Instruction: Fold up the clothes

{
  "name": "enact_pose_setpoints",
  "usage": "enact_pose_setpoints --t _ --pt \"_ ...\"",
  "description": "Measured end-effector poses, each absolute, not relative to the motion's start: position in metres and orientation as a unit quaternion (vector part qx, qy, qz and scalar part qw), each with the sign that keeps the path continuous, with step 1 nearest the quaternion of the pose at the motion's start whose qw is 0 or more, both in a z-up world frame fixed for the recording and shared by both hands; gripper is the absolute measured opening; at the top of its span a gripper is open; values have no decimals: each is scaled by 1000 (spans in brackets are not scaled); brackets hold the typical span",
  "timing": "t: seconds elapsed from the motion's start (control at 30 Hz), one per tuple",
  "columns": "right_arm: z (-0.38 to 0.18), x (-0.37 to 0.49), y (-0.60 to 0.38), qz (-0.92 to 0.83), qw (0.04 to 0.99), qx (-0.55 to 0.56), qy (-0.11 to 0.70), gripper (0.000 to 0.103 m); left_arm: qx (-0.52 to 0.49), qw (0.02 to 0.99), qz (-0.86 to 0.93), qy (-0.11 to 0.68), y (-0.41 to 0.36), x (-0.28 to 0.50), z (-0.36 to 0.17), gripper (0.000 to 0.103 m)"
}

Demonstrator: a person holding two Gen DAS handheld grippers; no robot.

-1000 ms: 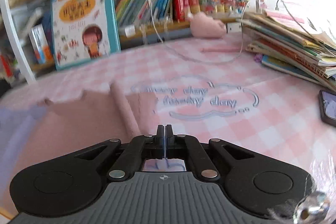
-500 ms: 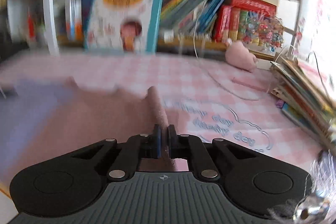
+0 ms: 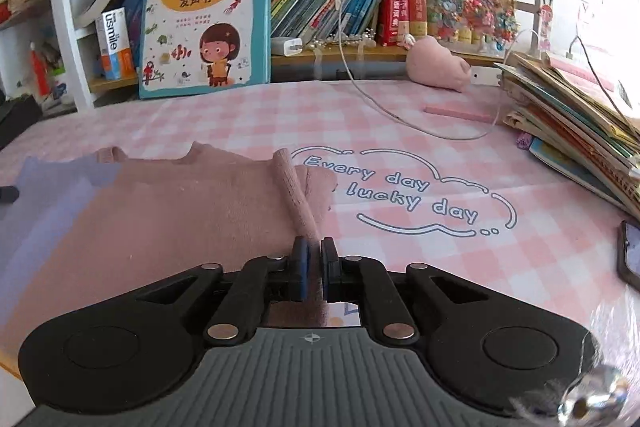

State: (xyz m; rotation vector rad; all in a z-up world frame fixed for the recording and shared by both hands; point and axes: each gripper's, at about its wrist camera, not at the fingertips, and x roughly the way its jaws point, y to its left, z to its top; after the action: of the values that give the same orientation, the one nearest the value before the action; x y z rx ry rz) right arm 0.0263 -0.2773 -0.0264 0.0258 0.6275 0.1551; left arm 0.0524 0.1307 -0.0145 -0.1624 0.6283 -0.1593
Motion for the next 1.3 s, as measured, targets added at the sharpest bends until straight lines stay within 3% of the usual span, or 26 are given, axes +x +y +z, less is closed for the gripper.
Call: enact_pose_setpoints --t 0.6,0.73,0.77,0.8,0.9,1.03,1.17,1.3 --pt "-37 18 -299 92 949 91 288 11 -94 943 -78 308 132 45 -16 30" --pt "-37 17 -296 88 951 79 287 12 -127 938 -85 310 138 48 -18 17" --pt "-37 17 -295 88 951 78 287 12 -130 940 -85 304 139 46 -17 5" --pt "-37 17 -295 88 951 78 287 12 -135 943 -90 291 139 42 -13 4" --pt "-38 18 -297 90 950 86 288 12 -139 951 -100 257 139 33 -1 4" --pt "-39 18 -300 92 948 96 289 12 -128 947 -84 282 139 43 -8 5" --pt "-39 18 -302 84 948 101 290 20 -118 946 -72 295 134 48 -22 7" --pt "-40 19 -304 85 947 106 290 20 -123 944 -68 297 138 46 -22 14"
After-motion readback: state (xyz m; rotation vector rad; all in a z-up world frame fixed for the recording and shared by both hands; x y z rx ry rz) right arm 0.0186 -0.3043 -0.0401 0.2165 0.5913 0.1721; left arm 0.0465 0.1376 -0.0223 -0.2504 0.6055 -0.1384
